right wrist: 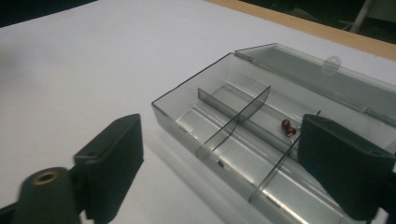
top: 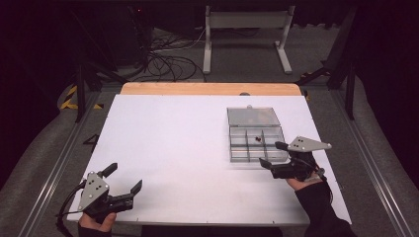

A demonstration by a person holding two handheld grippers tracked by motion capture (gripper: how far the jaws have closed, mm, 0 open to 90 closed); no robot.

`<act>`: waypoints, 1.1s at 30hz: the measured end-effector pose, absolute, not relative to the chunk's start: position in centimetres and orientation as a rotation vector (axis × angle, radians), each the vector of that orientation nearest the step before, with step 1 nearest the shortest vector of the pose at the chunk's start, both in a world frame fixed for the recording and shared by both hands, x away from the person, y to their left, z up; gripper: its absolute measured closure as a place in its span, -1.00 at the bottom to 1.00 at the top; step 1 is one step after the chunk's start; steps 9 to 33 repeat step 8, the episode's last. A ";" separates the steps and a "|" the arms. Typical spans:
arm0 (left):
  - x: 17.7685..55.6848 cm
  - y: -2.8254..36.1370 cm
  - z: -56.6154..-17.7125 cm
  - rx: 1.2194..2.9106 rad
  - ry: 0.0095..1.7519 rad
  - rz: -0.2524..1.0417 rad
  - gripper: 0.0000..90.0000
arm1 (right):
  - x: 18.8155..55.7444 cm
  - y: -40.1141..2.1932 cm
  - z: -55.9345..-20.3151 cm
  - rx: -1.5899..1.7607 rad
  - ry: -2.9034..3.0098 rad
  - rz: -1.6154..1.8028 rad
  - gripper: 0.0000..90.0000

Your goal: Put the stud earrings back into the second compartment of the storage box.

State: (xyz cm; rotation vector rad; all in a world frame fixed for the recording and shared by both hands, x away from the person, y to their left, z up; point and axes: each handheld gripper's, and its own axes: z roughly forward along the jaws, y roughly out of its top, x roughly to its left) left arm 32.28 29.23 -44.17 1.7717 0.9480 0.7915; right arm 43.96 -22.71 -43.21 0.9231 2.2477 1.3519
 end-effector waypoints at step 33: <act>32.3 29.0 -44.2 1.782 0.945 0.794 -0.82 | 41.3 -24.1 -46.0 0.865 2.235 1.407 -0.94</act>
